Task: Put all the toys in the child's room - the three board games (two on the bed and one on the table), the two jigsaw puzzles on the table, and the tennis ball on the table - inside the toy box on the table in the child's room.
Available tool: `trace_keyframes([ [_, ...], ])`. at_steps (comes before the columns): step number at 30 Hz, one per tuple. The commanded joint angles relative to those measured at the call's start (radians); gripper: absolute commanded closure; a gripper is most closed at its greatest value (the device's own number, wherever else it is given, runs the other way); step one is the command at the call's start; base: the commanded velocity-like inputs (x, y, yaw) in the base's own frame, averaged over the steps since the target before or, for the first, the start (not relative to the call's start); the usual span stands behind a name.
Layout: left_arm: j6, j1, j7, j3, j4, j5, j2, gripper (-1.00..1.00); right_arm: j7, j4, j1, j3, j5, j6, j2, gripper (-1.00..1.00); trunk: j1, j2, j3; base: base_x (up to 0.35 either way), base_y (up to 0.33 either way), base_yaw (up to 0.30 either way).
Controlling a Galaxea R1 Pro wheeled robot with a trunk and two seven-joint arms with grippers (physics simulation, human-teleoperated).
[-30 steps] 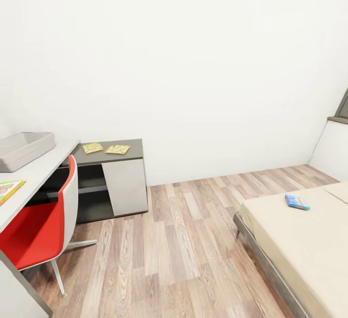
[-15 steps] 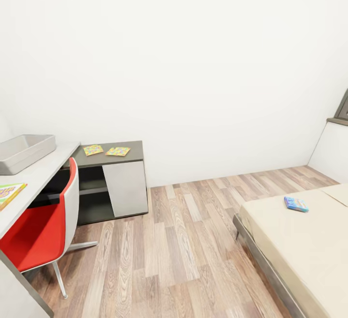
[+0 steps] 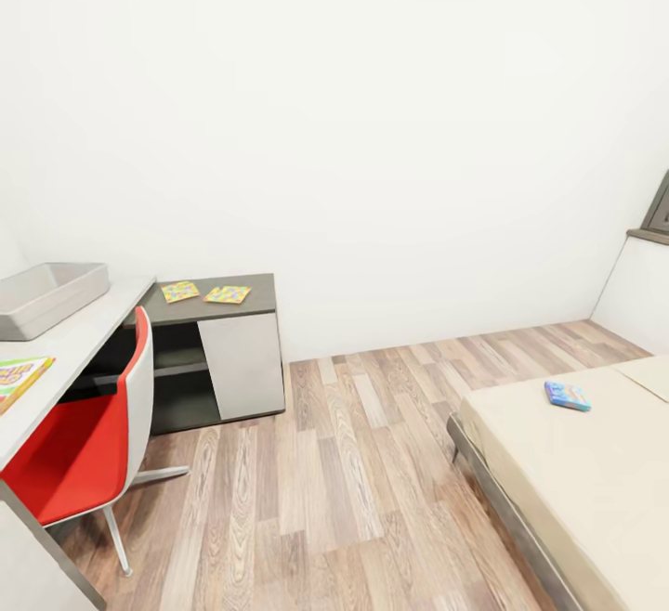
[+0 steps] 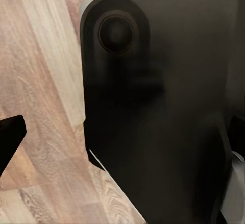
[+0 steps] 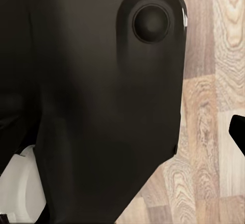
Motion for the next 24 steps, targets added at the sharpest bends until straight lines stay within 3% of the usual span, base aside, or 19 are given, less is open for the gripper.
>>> trace_keyframes([
  [1,-0.003,0.000,0.000,0.000,0.000,-0.001,0.001,-1.00,0.000,0.000,0.000,0.000,-0.001,-0.003,0.000,-1.00,-0.004,0.007,0.002,0.000,0.000,0.000],
  [11,-0.008,-0.001,0.000,0.003,-0.006,-0.001,0.015,-1.00,0.000,0.000,0.000,-0.003,-0.002,-0.008,0.001,-1.00,-0.042,0.077,0.034,0.000,0.000,0.000],
  [24,-0.017,-0.008,-0.001,0.006,-0.144,-0.001,0.028,-1.00,-0.002,-0.038,-0.004,-0.005,-0.004,-0.036,0.010,-1.00,-0.092,0.168,0.074,0.000,0.000,0.000],
])
